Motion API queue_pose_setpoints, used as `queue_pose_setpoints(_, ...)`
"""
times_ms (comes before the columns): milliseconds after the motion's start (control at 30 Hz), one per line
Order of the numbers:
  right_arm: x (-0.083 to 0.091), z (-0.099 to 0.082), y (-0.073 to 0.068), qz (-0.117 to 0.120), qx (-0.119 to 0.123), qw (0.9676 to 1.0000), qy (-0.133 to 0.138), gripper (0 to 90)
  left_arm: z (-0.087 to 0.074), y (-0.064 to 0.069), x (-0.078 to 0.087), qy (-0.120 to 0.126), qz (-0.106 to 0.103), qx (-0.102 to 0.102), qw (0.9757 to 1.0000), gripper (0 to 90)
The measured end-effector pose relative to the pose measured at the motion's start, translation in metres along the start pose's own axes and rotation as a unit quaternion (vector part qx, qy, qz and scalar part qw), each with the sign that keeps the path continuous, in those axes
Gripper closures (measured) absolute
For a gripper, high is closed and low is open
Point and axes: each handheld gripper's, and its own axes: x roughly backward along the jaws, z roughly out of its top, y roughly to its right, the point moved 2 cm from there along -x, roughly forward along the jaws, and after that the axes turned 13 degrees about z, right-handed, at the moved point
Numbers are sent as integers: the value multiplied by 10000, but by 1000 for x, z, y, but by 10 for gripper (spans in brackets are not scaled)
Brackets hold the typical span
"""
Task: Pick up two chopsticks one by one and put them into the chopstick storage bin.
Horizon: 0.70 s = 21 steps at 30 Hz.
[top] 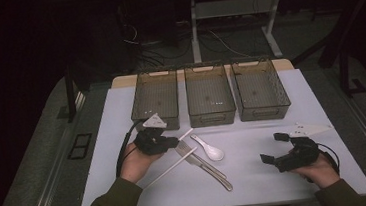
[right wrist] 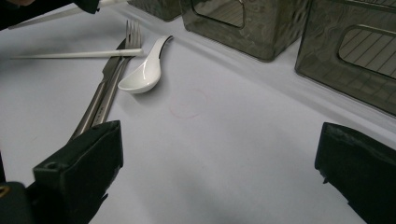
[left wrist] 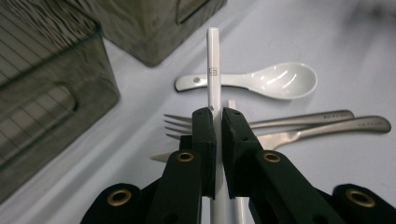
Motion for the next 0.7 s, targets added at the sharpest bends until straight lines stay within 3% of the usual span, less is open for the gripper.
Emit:
queue_pose_setpoints(500, 0, 0, 0, -5, -13, 10000, 7, 10, 38, -37, 14, 292, 106, 311, 9990, 836)
queue_pose_setpoints(700, 1, 0, 0, 1, -21, 10000, 3, 10, 52, -51, 14, 337, 210, 336, 9987, 836)
